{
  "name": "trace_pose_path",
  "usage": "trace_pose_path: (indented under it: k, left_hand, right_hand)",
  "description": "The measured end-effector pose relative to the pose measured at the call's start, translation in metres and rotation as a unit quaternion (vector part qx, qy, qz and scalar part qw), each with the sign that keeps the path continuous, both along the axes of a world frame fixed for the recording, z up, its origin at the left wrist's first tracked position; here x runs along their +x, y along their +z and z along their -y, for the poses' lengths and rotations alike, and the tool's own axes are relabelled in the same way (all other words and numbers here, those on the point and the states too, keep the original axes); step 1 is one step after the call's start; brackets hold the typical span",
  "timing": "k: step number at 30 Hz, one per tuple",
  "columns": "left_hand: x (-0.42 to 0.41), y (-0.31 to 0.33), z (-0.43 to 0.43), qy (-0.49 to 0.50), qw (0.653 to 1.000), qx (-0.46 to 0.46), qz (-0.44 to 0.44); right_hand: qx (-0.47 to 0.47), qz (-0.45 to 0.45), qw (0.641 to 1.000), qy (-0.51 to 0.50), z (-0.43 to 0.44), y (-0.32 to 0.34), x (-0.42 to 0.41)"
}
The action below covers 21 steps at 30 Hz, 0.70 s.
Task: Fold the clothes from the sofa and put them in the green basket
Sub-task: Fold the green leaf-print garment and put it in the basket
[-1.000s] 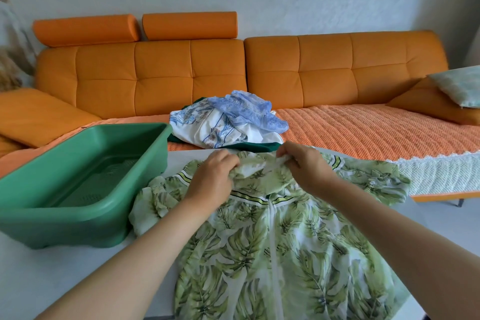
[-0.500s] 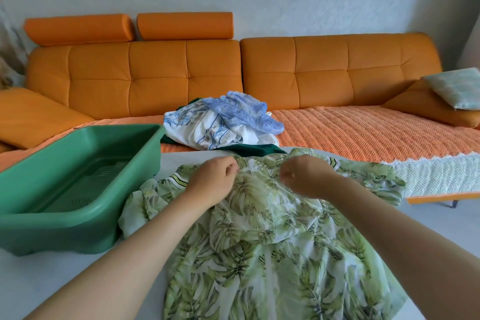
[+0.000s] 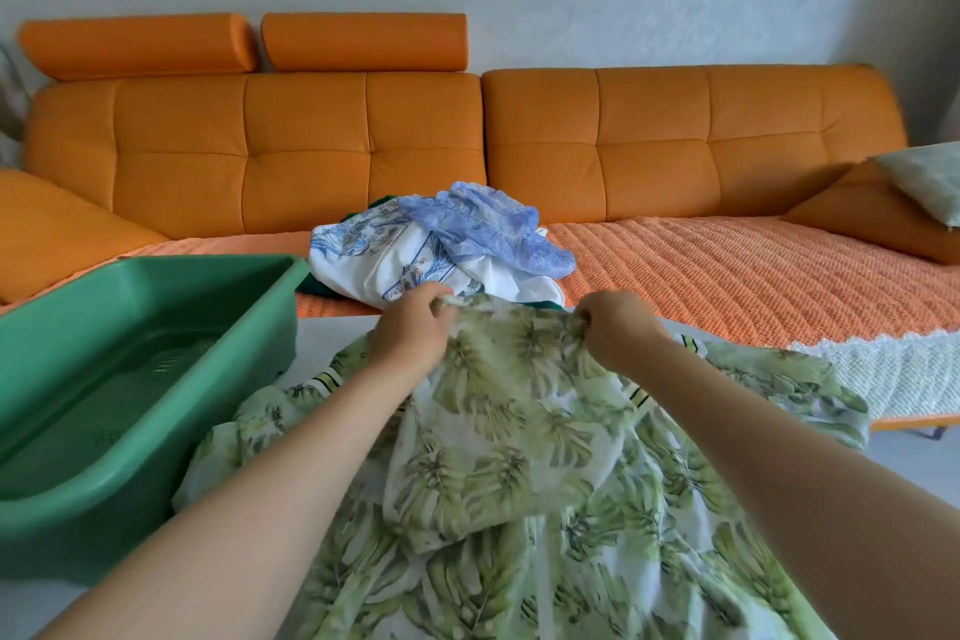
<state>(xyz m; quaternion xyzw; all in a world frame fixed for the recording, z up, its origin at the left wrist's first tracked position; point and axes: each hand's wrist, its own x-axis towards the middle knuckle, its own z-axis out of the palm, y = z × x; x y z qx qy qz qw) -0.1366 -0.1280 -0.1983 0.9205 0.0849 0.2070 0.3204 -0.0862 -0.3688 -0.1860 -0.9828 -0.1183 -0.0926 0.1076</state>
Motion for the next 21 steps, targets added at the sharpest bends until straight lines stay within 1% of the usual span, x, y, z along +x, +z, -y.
trace_pose_path:
  k: [2,3,4,6,7,8,9,10,11,12,13,14,15,16,17,18,19,20,21]
  left_hand:
    - [0.01,0.0,-0.006,0.026,0.998,-0.025,0.046]
    - [0.015,-0.002,-0.007,0.039,0.996,-0.046,0.06]
    - [0.02,-0.005,-0.009,0.052,0.993,-0.082,0.067]
    - [0.027,-0.01,-0.013,0.075,0.98,-0.177,0.058]
    - [0.03,-0.012,-0.015,0.08,0.975,-0.205,0.033]
    - [0.031,-0.014,-0.017,0.076,0.977,-0.2,-0.005]
    - [0.032,-0.016,-0.018,0.074,0.983,-0.161,-0.037]
    - [0.032,-0.017,-0.018,0.076,0.991,-0.104,-0.037]
    - [0.03,-0.017,-0.016,0.069,0.996,-0.049,0.0]
    - [0.029,-0.016,-0.012,0.041,0.998,-0.004,0.055]
    - [0.028,-0.015,-0.007,-0.013,0.995,0.031,0.091]
    - [0.028,-0.014,0.0,-0.081,0.99,0.059,0.095]
    - [0.028,-0.016,0.005,-0.145,0.983,0.094,0.065]
    - [0.028,-0.022,0.01,-0.192,0.971,0.141,0.01]
    - [0.029,-0.03,0.011,-0.21,0.957,0.192,-0.053]
    - [0.029,-0.038,0.009,-0.205,0.943,0.232,-0.121]
    - [0.029,-0.047,0.003,-0.185,0.931,0.252,-0.188]
    - [0.029,-0.055,-0.004,-0.161,0.92,0.261,-0.244]
    - [0.028,-0.062,-0.011,-0.14,0.911,0.266,-0.281]
  right_hand:
    - [0.158,0.044,0.986,-0.027,-0.004,0.002,0.015]
    - [0.2,0.054,0.978,-0.019,-0.008,0.003,0.02]
    - [0.208,0.044,0.977,0.008,-0.012,0.003,0.023]
    - [0.164,-0.005,0.984,0.071,-0.023,-0.005,0.025]
    - [0.132,-0.033,0.987,0.083,-0.026,-0.01,0.025]
    - [0.084,-0.047,0.991,0.087,-0.029,-0.016,0.026]
    - [0.017,-0.04,0.996,0.084,-0.03,-0.022,0.026]
    - [-0.051,-0.02,0.996,0.075,-0.032,-0.025,0.025]
    - [-0.1,0.002,0.993,0.064,-0.034,-0.027,0.024]
    - [-0.121,0.02,0.991,0.054,-0.038,-0.027,0.021]
    - [-0.121,0.032,0.991,0.052,-0.043,-0.027,0.018]
    - [-0.106,0.032,0.992,0.067,-0.049,-0.028,0.014]
    - [-0.084,0.015,0.992,0.096,-0.054,-0.029,0.011]
    - [-0.063,-0.019,0.99,0.122,-0.056,-0.032,0.009]
    - [-0.059,-0.059,0.987,0.137,-0.054,-0.036,0.007]
    - [-0.075,-0.092,0.983,0.139,-0.05,-0.04,0.008]
    - [-0.104,-0.11,0.98,0.13,-0.043,-0.045,0.009]
    - [-0.128,-0.117,0.978,0.115,-0.035,-0.05,0.011]
    - [-0.138,-0.12,0.978,0.101,-0.027,-0.054,0.013]
